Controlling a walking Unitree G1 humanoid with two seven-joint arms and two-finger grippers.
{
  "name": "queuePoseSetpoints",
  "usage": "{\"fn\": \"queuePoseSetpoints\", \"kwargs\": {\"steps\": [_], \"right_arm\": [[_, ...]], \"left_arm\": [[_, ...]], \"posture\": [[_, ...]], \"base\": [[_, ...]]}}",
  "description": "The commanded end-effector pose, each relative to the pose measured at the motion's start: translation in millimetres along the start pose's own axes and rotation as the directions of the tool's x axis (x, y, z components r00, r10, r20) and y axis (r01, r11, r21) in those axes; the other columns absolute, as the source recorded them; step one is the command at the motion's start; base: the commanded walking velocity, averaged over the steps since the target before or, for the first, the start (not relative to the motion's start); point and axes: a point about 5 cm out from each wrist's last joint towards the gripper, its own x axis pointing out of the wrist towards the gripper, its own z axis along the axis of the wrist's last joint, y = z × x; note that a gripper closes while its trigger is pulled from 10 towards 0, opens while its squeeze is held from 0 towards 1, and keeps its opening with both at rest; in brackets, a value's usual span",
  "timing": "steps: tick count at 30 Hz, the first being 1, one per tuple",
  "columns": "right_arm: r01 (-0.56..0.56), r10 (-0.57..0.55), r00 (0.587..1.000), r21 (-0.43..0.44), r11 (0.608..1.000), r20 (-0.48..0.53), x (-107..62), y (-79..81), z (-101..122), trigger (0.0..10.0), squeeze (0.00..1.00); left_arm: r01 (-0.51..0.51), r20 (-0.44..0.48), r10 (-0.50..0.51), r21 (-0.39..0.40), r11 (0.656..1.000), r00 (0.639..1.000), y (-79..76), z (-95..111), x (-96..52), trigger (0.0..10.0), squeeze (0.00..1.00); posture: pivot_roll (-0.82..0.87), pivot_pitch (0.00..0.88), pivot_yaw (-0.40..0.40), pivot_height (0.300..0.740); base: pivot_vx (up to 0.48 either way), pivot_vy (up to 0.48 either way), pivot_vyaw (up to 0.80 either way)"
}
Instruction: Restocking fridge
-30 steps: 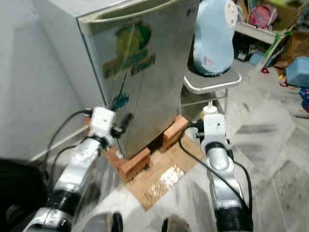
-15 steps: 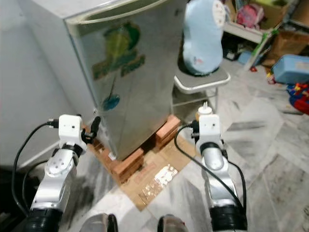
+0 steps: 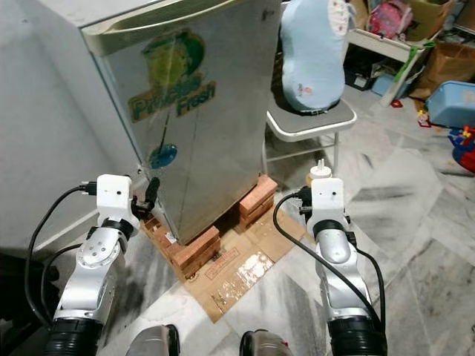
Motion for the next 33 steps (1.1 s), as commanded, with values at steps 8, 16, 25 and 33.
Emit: {"fn": "queuePoseSetpoints", "kwargs": {"steps": [8,16,25,33], "right_arm": [[0.006,-0.006,1.000,-0.001,1.000,0.003,1.8,-4.3,0,10.0,0.00],[0.005,-0.005,1.000,0.000,1.000,0.008,1.4,-4.4,1,10.0,0.00],[-0.032,0.034,0.999,-0.036,0.999,0.041,0.2,-1.8,5,10.0,0.00],[-0.027,0.028,0.999,-0.021,0.999,0.040,0.2,-1.9,5,10.0,0.00]], "left_arm": [[-0.009,0.023,0.009,-0.005,1.000,1.000,-1.3,7,0.9,10.0,0.00],[-0.069,0.009,0.069,0.016,0.997,0.998,2.7,6,2.6,10.0,0.00],[-0.253,-0.003,0.254,0.078,0.964,0.967,30.3,5,5.4,10.0,0.00],[-0.278,0.001,0.279,0.094,0.956,0.960,37.0,5,4.8,10.0,0.00]], "posture": [[-0.01,0.080,0.002,0.740],[-0.01,0.080,0.001,0.740],[-0.01,0.078,0.000,0.740],[-0.01,0.078,0.001,0.740]], "base": [[0.000,-0.480,-0.17],[0.000,-0.073,0.00],[0.000,0.000,0.29],[0.000,0.000,0.77]]}}
